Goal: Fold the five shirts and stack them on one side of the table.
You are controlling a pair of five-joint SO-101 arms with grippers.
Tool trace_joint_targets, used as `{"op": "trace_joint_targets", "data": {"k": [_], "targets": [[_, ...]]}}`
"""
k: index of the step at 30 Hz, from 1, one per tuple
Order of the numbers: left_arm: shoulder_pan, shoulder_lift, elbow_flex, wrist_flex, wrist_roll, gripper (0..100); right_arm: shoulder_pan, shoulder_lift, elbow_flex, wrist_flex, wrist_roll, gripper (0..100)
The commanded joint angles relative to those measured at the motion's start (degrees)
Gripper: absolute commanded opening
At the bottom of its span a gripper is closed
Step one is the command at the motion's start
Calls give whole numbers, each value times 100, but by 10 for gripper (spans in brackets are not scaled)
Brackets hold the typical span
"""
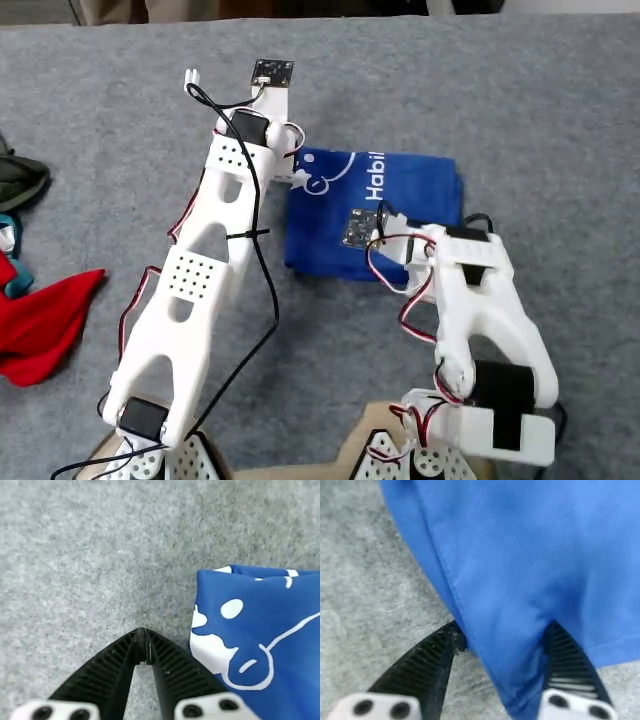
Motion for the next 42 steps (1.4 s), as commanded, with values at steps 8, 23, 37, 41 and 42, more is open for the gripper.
{"op": "trace_joint_targets", "data": {"k": [8,23,37,41,42], "targets": [[35,-119,-281,-62,-35,20,75,136,-505,26,70,68],[44,-119,-281,-44,-35,20,189,760,-2167,0,712,8],[44,-119,-281,-53,-35,20,92,2070,-4259,53,721,9],[44,-119,-281,-53,-35,20,22,2246,-4567,35,730,9],[44,-119,-281,-53,-35,20,-13,2334,-4690,26,730,10]]}}
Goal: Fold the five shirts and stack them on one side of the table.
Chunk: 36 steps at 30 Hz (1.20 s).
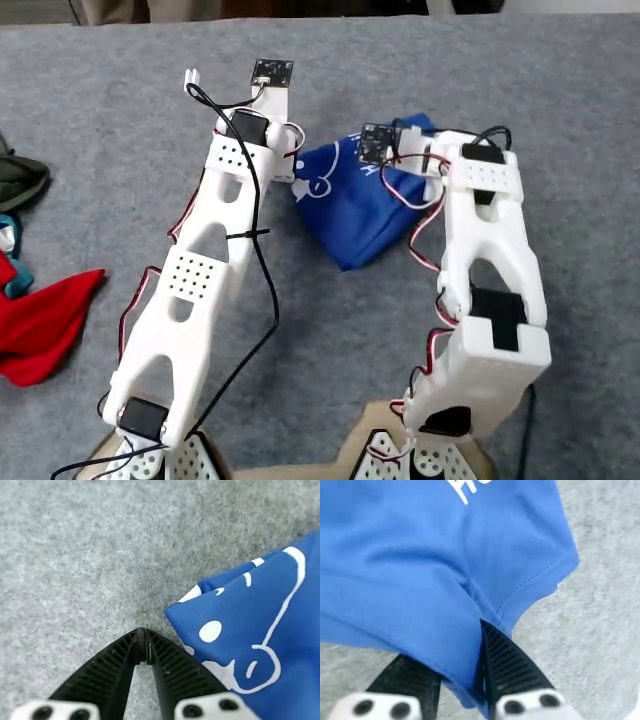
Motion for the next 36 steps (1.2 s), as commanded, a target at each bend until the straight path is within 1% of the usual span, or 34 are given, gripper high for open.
{"op": "trace_joint_targets", "data": {"k": [1,7,12,14,17,21,24,28,36], "targets": [[44,-119,-281,-53,-35,20,-154,171,-673,0,62,10],[18,-119,-281,-53,-9,20,-251,743,-1429,35,62,9],[18,-119,-290,-53,-9,20,-251,892,-1508,70,62,12],[18,-119,-290,-62,-9,20,-224,884,-1552,325,62,28],[18,-119,-290,-62,-9,20,-145,760,-1648,853,26,82],[18,-119,-290,-62,-9,22,-48,514,-1666,1204,18,94],[18,-119,-290,-62,-9,22,40,330,-1666,1275,18,95],[18,-119,-290,-62,-18,21,251,75,-1666,1275,9,140],[18,-119,-290,-62,-26,21,409,-303,-1666,1371,9,142]]}}
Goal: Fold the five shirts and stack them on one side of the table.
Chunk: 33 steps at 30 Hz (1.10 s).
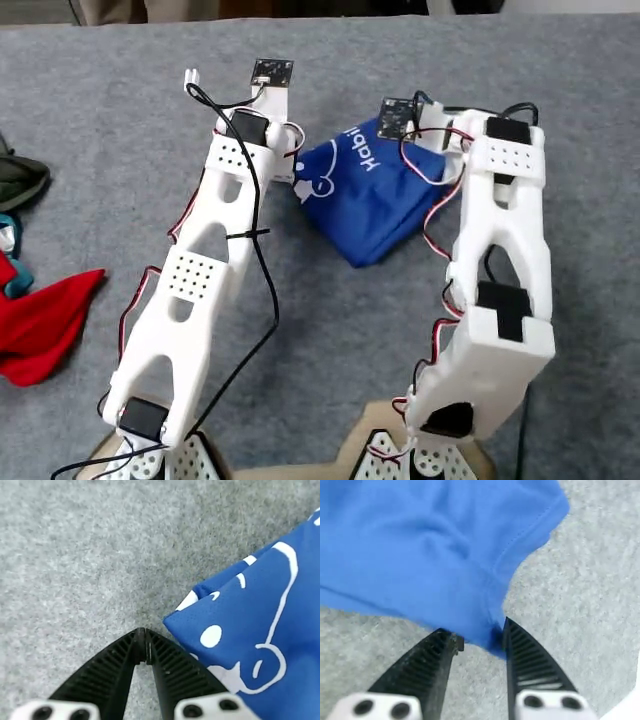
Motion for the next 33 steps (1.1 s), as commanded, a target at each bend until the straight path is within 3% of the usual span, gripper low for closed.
{"op": "trace_joint_targets", "data": {"k": [1,7,10,13,20,24,28,33], "targets": [[18,-119,-273,-62,-26,21,119,-488,-303,167,9,142],[18,-119,-273,-62,-26,21,356,-629,-629,721,-387,145],[18,-119,-273,-62,-26,21,523,-673,-1033,1442,-1371,158],[26,-119,-273,-62,-26,21,585,-637,-1314,2198,-3095,160],[18,-119,-273,-26,-26,21,48,-532,-1314,3385,-9319,200],[9,-119,-273,-26,-26,21,-382,-4,-1349,3455,-11596,250],[0,-119,-273,-35,-26,21,-435,585,-1490,3218,-12624,337],[-44,-127,-273,-62,-26,21,-488,1121,-1982,3226,-12774,362]]}}
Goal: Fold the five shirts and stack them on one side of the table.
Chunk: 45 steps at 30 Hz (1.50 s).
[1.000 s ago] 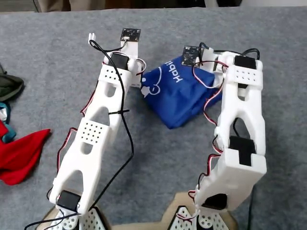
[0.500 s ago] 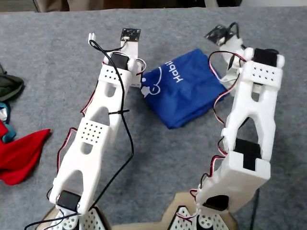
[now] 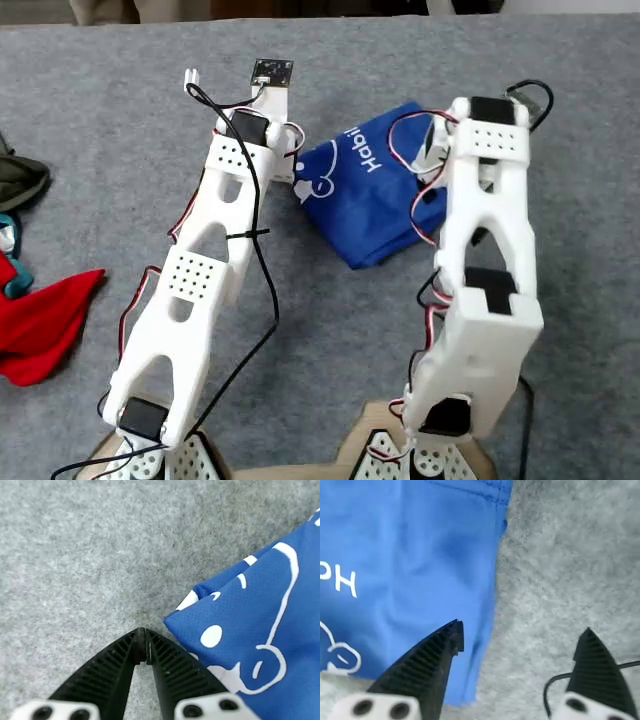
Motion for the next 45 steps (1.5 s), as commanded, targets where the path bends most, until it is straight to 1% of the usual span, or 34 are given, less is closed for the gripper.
{"op": "trace_joint_targets", "data": {"k": [1,12,17,24,38,41,45], "targets": [[-44,-127,-273,-62,-26,21,-75,242,-611,-88,-158,362],[-79,-127,-273,-44,0,21,-101,1666,-2466,-132,-176,361],[-114,-75,-668,70,9,21,-119,2378,-3310,-132,-176,361],[-105,-75,-668,132,9,21,-127,3240,-4505,-79,-176,361],[-105,-75,-668,132,9,21,-127,4145,-5279,571,-176,354],[-105,-75,-668,132,9,21,-110,4251,-5385,659,-123,280],[-105,-75,-668,141,0,21,-101,4330,-5473,695,-105,104]]}}
